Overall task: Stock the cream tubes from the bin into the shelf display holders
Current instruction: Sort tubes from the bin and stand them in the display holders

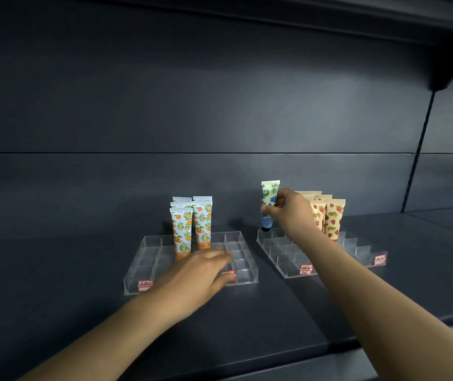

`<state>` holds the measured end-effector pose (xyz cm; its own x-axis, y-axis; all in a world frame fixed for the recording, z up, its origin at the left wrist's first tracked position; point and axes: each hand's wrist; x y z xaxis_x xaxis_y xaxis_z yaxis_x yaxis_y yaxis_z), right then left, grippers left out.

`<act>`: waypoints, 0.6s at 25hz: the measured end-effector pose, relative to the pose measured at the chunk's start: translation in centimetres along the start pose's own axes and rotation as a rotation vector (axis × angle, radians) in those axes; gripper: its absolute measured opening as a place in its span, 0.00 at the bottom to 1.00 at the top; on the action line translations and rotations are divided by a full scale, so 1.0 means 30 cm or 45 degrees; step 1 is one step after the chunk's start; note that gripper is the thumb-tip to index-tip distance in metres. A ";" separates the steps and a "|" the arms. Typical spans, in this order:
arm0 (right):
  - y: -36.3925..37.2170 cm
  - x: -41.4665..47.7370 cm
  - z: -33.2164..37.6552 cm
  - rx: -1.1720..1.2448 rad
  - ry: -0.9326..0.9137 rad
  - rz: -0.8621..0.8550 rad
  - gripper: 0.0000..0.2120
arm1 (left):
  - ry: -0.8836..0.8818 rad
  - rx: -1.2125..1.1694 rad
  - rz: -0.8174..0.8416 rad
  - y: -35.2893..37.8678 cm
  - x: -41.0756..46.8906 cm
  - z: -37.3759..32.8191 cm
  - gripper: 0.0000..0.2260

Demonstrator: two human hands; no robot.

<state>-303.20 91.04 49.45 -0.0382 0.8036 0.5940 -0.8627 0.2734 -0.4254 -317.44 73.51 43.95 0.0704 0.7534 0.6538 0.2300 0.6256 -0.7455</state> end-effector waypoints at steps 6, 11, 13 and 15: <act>0.052 0.010 -0.052 -0.131 -0.001 0.048 0.13 | -0.013 0.044 -0.001 0.012 0.006 -0.010 0.29; 0.071 0.018 -0.078 -0.255 0.015 0.181 0.11 | -0.128 -0.074 0.066 0.014 0.011 -0.025 0.20; 0.072 0.019 -0.078 -0.288 -0.009 0.193 0.13 | -0.120 -0.059 0.043 0.013 0.006 -0.032 0.17; 0.071 0.012 -0.079 -0.318 -0.041 0.208 0.12 | -0.119 -0.035 0.048 0.010 0.014 -0.030 0.22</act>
<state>-303.85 93.17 47.15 -0.1859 0.8314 0.5236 -0.6929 0.2669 -0.6698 -316.46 73.83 44.10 -0.0110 0.7927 0.6095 0.2554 0.5916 -0.7647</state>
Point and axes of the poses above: each hand's wrist, its own x-axis towards the middle knuckle, its own y-axis out of the palm, z = x × y, and after that the axes turned 15 degrees about -z, right-handed
